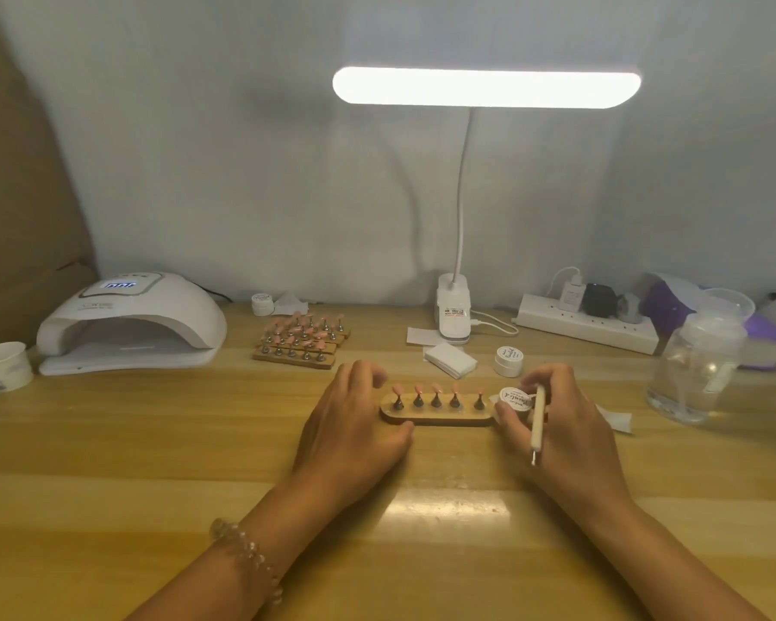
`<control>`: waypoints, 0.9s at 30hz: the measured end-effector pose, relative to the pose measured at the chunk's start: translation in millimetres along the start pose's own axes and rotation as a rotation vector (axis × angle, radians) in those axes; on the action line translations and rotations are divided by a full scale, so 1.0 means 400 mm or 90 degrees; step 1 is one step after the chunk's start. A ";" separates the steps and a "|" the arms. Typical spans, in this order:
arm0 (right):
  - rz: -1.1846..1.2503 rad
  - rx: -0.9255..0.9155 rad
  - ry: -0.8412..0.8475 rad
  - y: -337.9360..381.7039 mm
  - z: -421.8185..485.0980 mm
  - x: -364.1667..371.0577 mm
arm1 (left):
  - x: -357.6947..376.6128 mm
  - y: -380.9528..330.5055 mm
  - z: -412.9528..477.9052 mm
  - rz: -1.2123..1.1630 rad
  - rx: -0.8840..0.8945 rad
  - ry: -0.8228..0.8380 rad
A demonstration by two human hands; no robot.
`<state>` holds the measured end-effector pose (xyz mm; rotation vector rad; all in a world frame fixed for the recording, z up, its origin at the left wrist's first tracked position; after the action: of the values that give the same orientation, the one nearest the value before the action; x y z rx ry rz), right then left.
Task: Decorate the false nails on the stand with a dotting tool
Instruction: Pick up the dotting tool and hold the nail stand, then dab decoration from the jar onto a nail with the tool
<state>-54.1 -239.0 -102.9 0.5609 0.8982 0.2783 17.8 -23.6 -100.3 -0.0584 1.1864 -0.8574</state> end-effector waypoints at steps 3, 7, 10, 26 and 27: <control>0.131 0.008 0.002 0.048 -0.032 0.004 | 0.012 -0.046 -0.030 -0.037 0.114 0.018; 0.212 -0.032 0.084 0.087 -0.067 0.032 | 0.036 -0.077 -0.046 -0.156 0.116 0.048; 0.232 -0.041 0.100 0.089 -0.065 0.033 | 0.027 -0.056 -0.034 -0.246 0.091 0.055; 0.302 -0.048 0.171 0.074 -0.046 0.025 | 0.005 -0.032 -0.021 -0.338 0.115 0.158; 0.285 -0.057 0.166 0.074 -0.047 0.026 | 0.004 -0.032 -0.023 -0.314 0.125 0.132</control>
<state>-63.0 -203.5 -102.3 0.6498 0.9988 0.8079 3.2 -30.0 -99.5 -0.1071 1.2965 -1.4377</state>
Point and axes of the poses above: each hand's wrist, its own z-axis towards the middle knuckle, its own x-axis out of the palm, y = z × x, the point moved 1 cm from there along z, towards the middle knuckle, and after that the axes turned 4 degrees about x, right-handed, at the moved point
